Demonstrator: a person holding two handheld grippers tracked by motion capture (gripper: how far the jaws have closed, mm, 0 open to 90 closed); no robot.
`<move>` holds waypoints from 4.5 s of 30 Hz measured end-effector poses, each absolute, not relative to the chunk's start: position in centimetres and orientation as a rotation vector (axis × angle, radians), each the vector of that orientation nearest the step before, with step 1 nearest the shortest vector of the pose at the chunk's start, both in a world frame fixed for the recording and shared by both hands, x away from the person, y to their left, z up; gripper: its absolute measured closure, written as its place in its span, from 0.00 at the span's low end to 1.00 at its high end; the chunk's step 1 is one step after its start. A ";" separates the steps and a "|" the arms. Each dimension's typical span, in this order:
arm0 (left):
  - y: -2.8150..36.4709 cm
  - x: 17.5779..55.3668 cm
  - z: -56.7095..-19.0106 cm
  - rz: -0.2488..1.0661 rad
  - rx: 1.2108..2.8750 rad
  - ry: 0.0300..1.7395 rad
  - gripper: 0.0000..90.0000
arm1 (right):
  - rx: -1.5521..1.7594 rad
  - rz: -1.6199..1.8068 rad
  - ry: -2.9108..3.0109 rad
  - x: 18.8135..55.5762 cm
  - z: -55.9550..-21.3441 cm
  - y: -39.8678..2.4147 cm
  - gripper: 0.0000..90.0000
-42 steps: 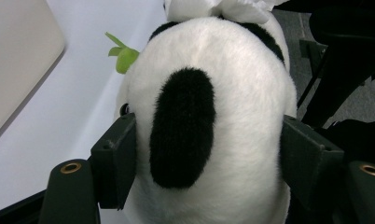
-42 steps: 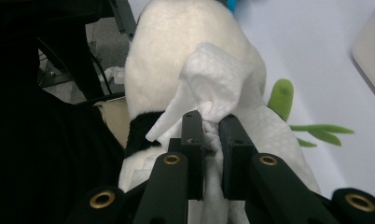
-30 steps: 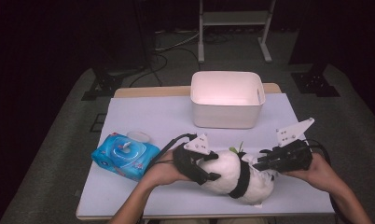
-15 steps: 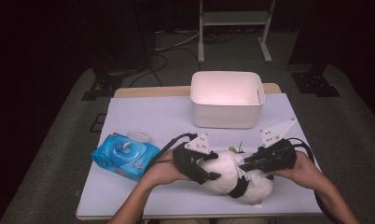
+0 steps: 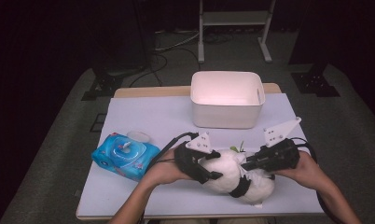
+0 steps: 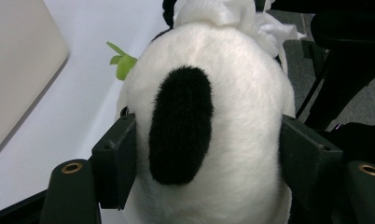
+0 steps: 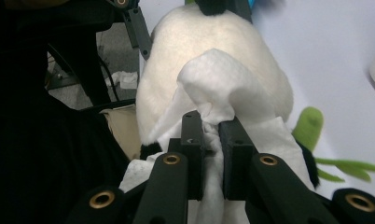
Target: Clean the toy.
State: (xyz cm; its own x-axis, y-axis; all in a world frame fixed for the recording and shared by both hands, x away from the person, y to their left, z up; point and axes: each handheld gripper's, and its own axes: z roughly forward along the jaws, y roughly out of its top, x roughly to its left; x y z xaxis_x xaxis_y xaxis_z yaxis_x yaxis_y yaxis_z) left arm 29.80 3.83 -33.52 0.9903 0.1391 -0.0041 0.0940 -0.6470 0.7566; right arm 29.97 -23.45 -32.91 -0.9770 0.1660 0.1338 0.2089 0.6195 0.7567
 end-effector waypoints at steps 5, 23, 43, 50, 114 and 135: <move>4.1 30.0 -33.6 0.054 2.271 0.172 0.32 | -0.312 -1.334 -2.780 30.3 -32.5 -23.1 0.90; 5.0 30.4 -34.2 0.025 2.219 0.175 0.23 | -0.396 -1.274 -2.805 29.3 -33.3 -25.5 0.91; 5.9 30.8 -34.6 -0.019 2.154 0.190 0.15 | -0.479 -1.309 -2.758 29.2 -34.4 -28.2 0.91; 5.2 31.0 -35.7 -0.075 2.145 0.181 0.16 | -0.517 -1.333 -2.746 29.1 -34.8 -29.3 0.91; 2.4 31.2 -31.6 0.008 2.156 0.141 0.21 | -0.441 -1.437 -2.766 30.6 -29.3 -27.5 0.92; 5.3 31.5 -31.1 0.032 2.087 0.230 0.42 | -0.450 -1.560 -2.707 31.4 -29.2 -26.5 0.92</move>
State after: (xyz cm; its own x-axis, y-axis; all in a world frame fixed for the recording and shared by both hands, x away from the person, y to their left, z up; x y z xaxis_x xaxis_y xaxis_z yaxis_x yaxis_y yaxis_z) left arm 31.51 5.31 -31.11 0.9815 0.1773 -0.0716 0.1506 -0.4864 0.8606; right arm 31.41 -26.49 -29.23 -0.9592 0.2520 0.1281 0.2372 0.4711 0.8496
